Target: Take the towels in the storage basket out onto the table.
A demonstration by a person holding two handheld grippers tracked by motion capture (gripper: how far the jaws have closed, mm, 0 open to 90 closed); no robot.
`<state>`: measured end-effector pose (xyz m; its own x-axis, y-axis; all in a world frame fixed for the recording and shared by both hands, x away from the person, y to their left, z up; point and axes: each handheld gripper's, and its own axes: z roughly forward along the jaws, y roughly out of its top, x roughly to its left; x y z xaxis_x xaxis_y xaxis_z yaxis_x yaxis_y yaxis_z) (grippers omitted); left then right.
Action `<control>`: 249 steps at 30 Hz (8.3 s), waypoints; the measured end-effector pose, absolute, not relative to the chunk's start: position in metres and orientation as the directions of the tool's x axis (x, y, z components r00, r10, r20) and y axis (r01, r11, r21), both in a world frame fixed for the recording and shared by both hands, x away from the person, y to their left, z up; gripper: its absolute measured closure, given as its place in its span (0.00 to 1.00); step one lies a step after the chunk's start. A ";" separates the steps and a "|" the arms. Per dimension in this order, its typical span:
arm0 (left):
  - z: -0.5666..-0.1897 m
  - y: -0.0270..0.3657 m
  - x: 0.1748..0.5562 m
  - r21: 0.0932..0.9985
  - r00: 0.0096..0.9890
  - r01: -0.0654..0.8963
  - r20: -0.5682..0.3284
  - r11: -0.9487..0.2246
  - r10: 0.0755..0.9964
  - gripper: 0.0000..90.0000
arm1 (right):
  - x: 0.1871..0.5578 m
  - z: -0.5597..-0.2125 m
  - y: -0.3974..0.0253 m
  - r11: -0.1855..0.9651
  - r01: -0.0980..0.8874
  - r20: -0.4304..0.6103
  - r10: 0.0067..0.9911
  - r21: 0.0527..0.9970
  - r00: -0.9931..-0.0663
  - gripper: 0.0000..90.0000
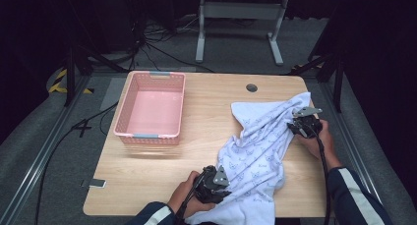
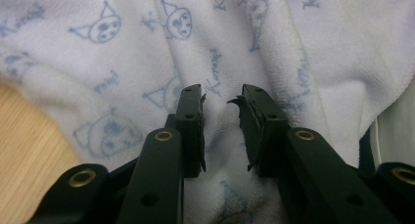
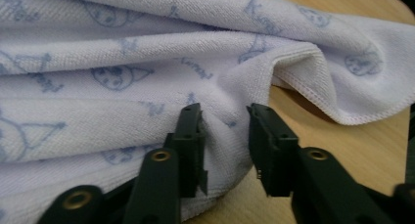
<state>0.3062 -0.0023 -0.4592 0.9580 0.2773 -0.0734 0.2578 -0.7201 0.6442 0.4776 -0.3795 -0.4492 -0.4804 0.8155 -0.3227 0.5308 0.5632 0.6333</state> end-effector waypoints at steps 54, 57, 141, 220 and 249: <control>-0.448 -0.020 0.288 0.676 0.993 0.113 -0.044 -0.729 0.113 0.36 | 0.313 -0.436 -0.359 0.688 0.275 -0.038 0.403 0.672 -0.915 0.63; -0.459 -0.030 0.281 0.614 0.995 0.063 0.022 -0.787 0.096 0.38 | 0.304 -0.439 -0.361 0.703 0.277 -0.039 0.397 0.655 -0.917 0.63; -0.460 0.034 0.357 0.646 0.931 0.296 -0.030 -0.704 0.364 0.95 | 0.396 -0.439 -0.216 0.733 0.148 -0.123 0.303 0.664 -0.945 0.68; -0.447 -0.025 0.397 0.689 0.904 0.283 0.041 -0.667 0.426 0.61 | 0.395 -0.433 -0.410 0.487 0.547 -0.083 0.794 0.681 -0.603 0.70; -0.436 0.000 0.345 0.691 0.931 0.259 0.006 -0.675 0.364 0.51 | 0.353 -0.425 -0.409 0.519 0.593 -0.039 0.772 0.616 -0.635 0.67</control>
